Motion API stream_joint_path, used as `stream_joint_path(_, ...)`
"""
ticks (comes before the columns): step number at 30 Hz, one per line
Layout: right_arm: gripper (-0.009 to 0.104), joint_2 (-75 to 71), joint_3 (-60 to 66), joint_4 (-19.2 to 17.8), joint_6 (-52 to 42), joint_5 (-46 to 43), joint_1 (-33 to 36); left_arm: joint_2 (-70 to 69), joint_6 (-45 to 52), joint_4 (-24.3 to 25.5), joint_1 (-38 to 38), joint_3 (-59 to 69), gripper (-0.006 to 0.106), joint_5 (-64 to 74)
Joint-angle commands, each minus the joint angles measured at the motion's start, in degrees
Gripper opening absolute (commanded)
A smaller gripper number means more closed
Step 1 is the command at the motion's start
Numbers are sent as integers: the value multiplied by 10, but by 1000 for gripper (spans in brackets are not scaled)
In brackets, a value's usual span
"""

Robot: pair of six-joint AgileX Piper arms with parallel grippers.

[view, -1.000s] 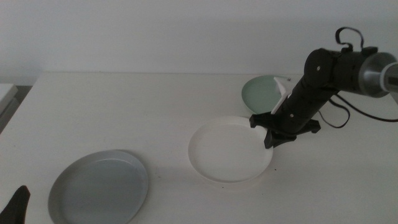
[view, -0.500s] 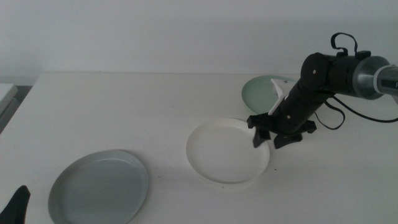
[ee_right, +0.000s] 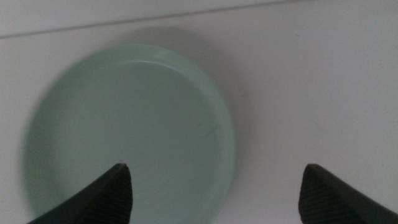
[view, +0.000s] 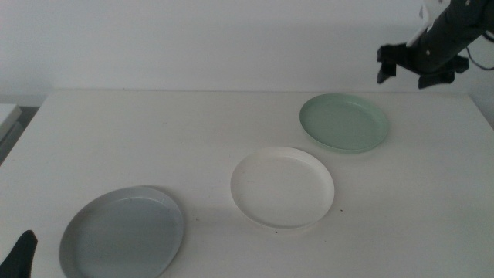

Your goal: Stack the three bowls on top of each other.

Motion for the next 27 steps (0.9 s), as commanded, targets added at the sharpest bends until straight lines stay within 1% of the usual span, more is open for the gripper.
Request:
stream_joint_path(1,68,44,-36,-8,-9,20,-9,-2,1,-3,0,0,94,-8)
stream_joint_path(5,67,107,-79,-34,-5,20,-10,-2,1,-3,0,0,94,-8)
stream_joint_path(8,65,139,-95,-31,-5,14,-10,-2,1,-3,0,0,94,-9)
stream_joint_path(12,59,165,-96,-9,-5,8,-10,-2,1,-3,0,0,94,-8)
stream_joint_path(13,56,170,-96,-4,-5,8,-10,-2,1,-3,0,0,94,-8)
stream_joint_path(21,30,184,-94,-5,-5,10,-10,-2,1,-3,0,0,94,-8)
stream_joint_path(23,18,184,-94,-5,-5,5,-10,-2,1,-3,0,0,94,-8)
stream_joint_path(25,2,184,-94,-5,-7,4,-10,-2,1,-3,0,0,94,-8)
stream_joint_path(26,-2,183,-94,-5,-11,6,-10,-2,1,-3,0,0,94,-8)
stream_joint_path(27,-2,180,-94,-5,-15,7,-10,-2,1,-3,0,0,94,-8)
